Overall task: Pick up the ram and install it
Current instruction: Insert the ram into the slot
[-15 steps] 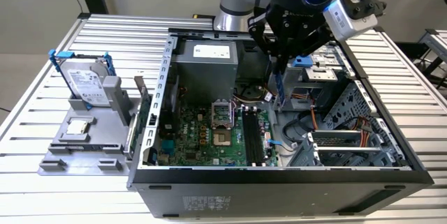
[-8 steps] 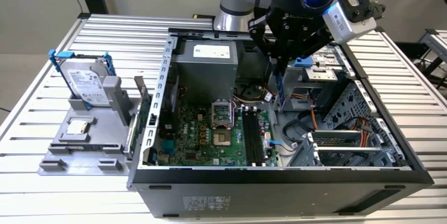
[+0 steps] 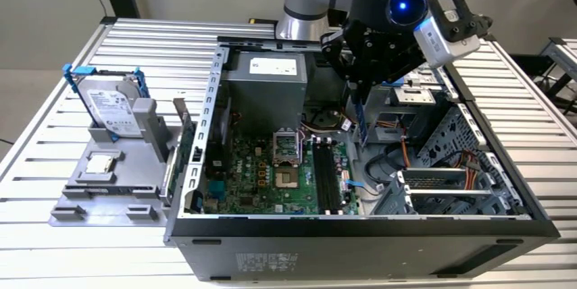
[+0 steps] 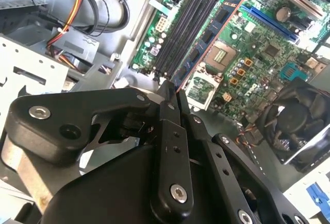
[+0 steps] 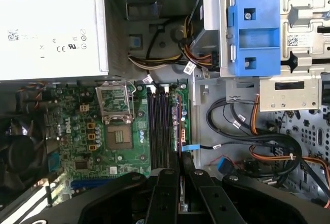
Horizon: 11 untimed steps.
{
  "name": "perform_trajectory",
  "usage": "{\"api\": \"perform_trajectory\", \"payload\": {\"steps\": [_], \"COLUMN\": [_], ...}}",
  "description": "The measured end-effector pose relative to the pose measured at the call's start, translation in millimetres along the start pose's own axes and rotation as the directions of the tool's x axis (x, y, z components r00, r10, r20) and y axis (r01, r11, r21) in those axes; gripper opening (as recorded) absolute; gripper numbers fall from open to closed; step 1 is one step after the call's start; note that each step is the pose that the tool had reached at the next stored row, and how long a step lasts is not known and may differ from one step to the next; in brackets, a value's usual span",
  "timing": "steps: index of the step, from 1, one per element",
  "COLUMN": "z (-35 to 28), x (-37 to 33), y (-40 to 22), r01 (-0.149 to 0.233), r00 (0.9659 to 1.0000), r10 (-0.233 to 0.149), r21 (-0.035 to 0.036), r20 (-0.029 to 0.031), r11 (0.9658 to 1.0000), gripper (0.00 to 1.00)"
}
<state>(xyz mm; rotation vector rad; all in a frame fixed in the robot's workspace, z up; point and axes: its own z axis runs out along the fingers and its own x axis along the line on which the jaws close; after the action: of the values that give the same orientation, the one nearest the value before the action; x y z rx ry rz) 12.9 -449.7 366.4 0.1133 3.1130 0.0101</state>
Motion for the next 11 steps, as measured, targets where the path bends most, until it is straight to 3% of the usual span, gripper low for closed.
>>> {"api": "perform_trajectory", "payload": {"steps": [11], "z": [0.3], "x": [-0.1], "y": [0.0], "r01": [0.0], "r00": [1.0], "r10": [0.0], "r21": [-0.0001], "r20": [0.0001], "r11": [1.0], "gripper": [0.0]}}
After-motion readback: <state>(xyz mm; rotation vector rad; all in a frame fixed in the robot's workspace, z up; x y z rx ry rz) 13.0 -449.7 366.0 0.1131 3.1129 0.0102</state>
